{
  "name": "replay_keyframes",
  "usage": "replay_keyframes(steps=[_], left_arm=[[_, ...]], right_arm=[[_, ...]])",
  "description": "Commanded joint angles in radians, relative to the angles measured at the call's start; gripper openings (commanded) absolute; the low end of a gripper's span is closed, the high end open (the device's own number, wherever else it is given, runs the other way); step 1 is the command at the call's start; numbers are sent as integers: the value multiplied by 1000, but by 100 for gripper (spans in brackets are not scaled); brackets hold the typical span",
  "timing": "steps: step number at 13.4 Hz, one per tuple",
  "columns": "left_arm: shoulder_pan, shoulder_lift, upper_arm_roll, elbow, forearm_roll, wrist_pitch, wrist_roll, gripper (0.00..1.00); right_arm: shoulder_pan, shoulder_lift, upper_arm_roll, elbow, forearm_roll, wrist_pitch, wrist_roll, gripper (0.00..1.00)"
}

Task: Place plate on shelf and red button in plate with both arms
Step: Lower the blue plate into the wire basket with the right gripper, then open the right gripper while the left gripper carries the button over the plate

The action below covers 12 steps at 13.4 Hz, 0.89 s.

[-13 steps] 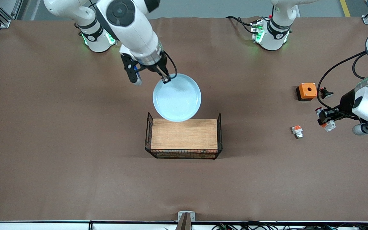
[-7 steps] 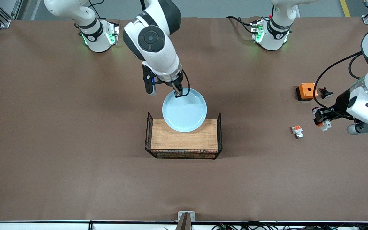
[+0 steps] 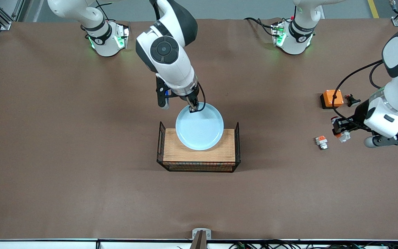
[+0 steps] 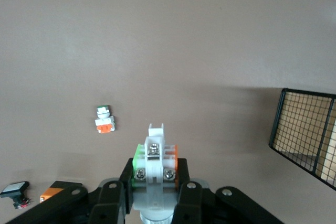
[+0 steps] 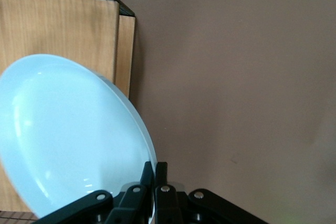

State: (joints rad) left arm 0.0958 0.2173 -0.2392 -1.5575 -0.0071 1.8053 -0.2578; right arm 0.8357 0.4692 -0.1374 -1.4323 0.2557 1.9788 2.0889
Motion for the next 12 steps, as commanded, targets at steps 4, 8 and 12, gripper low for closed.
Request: replay_keyframes(steps=[4, 8, 12], left_arm=[[-4, -22, -100, 14, -16, -32, -136, 0], [-5, -23, -204, 39, -14, -31, -308, 0], [-30, 5, -275, 53, -14, -26, -490, 0]], right_arm=[[-20, 85, 1, 70, 11, 58, -9, 4], [-23, 109, -1, 70, 7, 58, -55, 4], [-21, 149, -2, 69, 4, 90, -81, 9]])
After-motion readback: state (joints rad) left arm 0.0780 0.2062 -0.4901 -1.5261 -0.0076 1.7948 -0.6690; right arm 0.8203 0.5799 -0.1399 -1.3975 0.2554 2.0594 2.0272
